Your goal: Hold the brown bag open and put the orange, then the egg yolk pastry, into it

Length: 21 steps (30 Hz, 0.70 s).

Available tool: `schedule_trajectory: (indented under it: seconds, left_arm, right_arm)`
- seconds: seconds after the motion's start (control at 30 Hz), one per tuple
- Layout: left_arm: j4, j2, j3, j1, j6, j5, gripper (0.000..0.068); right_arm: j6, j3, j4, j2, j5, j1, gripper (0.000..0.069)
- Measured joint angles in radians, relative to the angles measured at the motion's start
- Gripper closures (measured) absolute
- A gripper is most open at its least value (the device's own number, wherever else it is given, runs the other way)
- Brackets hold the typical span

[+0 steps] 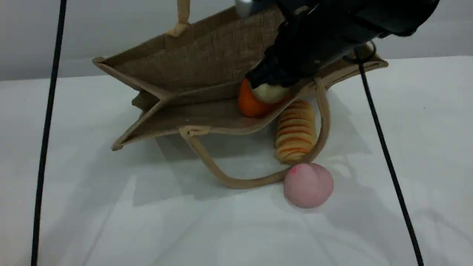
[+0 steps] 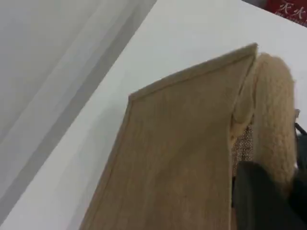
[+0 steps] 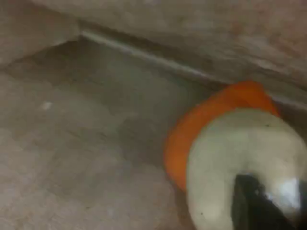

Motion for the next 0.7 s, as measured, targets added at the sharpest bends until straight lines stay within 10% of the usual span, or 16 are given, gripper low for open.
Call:
schedule_trajectory:
  seconds: [0.43,0.7]
  left_arm:
    - [0.000,0.000,0.000,0.000,-0.001,0.000,0.0589]
    - [0.000,0.000,0.000,0.000,0.000,0.001,0.0589]
  right_arm:
    - [0.001,0.000,0.000,-0.016,0.068,-0.010,0.0146]
    - [0.001,0.000,-0.001,-0.114,0.159,-0.010,0.0109]
